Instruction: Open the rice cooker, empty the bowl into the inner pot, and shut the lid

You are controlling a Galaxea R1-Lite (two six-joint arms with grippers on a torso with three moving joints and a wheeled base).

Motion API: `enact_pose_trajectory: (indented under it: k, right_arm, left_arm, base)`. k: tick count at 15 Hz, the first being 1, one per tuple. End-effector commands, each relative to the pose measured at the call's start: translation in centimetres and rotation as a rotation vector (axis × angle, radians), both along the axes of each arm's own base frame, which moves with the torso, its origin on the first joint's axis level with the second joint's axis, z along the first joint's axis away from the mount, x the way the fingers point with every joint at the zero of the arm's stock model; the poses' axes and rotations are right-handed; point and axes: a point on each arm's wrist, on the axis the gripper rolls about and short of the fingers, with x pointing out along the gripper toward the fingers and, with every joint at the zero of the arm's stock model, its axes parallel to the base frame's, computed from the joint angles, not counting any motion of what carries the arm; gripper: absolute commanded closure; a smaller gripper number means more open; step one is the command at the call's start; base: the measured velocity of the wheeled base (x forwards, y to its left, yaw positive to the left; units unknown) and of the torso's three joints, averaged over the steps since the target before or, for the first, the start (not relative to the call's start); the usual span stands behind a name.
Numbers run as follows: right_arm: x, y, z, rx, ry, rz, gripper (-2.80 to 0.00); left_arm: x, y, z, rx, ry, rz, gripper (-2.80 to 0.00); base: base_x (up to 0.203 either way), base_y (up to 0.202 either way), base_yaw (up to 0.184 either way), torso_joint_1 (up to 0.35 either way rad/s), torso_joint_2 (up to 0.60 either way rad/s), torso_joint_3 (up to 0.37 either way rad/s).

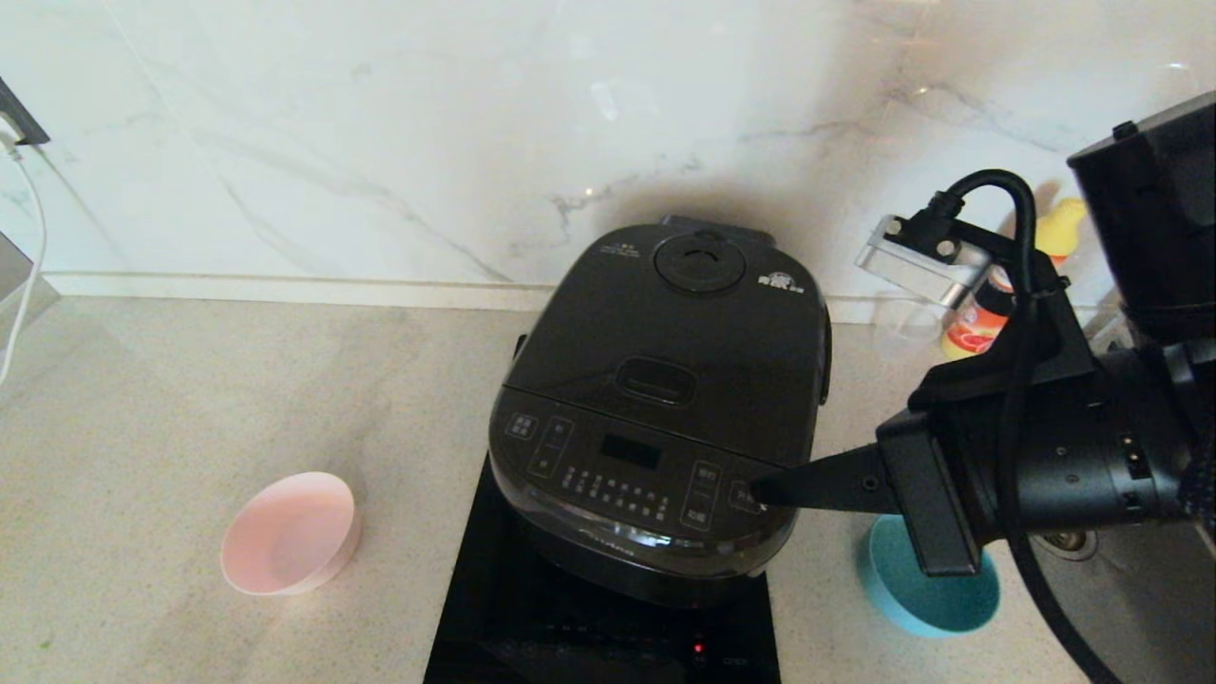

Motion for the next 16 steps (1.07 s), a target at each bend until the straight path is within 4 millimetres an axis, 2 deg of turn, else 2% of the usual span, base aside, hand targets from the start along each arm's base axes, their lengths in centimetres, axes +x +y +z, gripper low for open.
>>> enact_pose_trajectory:
  k: [1, 7, 13, 16]
  right_arm:
    - [0.1, 1.2, -0.6, -0.005, 0.019, 0.002, 0.00]
    - [-0.5, 2.5, -1.0, -0.023, 0.022, -0.005, 0.00]
    - [-0.9, 2.0, -0.2, -0.002, 0.000, -0.015, 0.00]
    - [-0.7, 2.2, -0.7, -0.008, 0.021, -0.022, 0.00]
  left_arm:
    - [0.0, 0.0, 0.0, 0.000, 0.002, 0.000, 0.00]
    - [0.0, 0.0, 0.0, 0.000, 0.002, -0.001, 0.00]
    - [0.0, 0.0, 0.0, 0.000, 0.001, -0.001, 0.00]
    - [0.0, 0.0, 0.0, 0.001, 0.003, -0.001, 0.00]
  base:
    - [0.000, 0.000, 0.000, 0.000, 0.00, 0.000]
    - [0.000, 0.000, 0.000, 0.000, 0.00, 0.000]
    - [0.000, 0.000, 0.000, 0.000, 0.00, 0.000]
    - [0.000, 0.000, 0.000, 0.000, 0.00, 0.000]
